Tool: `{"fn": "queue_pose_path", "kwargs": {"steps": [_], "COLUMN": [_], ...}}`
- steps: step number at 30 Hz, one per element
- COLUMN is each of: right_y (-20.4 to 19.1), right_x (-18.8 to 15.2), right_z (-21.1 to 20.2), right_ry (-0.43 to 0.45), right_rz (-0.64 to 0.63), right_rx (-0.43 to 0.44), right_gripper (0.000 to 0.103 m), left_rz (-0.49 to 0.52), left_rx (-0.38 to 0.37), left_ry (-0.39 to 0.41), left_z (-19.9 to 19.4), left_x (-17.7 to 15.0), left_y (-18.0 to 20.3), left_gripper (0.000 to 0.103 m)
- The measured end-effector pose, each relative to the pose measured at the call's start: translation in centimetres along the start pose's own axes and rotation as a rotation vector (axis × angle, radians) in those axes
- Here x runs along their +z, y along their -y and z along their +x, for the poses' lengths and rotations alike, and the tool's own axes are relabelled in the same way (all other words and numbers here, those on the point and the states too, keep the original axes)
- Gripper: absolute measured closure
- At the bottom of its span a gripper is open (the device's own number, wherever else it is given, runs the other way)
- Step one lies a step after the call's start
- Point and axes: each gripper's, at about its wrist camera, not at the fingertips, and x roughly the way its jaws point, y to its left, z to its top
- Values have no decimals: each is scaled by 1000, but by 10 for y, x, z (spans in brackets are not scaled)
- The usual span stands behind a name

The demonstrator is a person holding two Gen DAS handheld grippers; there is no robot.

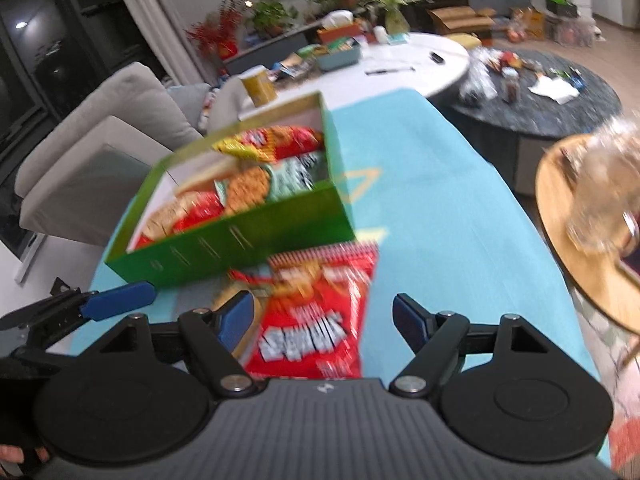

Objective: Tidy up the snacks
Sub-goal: 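Move the right gripper to the red cartoon-face bag and grasp it, then lift the red cartoon-face bag with the right gripper over the box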

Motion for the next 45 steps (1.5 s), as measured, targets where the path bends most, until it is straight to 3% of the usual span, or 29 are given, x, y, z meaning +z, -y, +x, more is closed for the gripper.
{"fn": "queue_pose_path", "kwargs": {"steps": [6, 25, 32, 34, 40, 45], "right_y": [15, 32, 26, 25, 16, 7], "right_x": [-8, -4, -2, -1, -3, -3], "right_z": [0, 33, 38, 40, 41, 21], "right_ry": [-6, -63, -63, -67, -67, -28], "right_rz": [53, 139, 83, 76, 7, -1], "right_rx": [16, 122, 127, 136, 139, 149], "right_gripper": [40, 42, 45, 46, 53, 54], "left_rz": [-10, -49, -50, -39, -24, -15], "left_rx": [-27, 1, -49, -61, -37, -43], "left_ry": [-54, -134, -136, -137, -124, -58], "left_z": [19, 64, 71, 72, 63, 38], "left_x": [-5, -2, 1, 1, -2, 3], "left_y": [9, -1, -5, -4, 2, 5], "left_gripper": [40, 40, 40, 44, 47, 47]}}
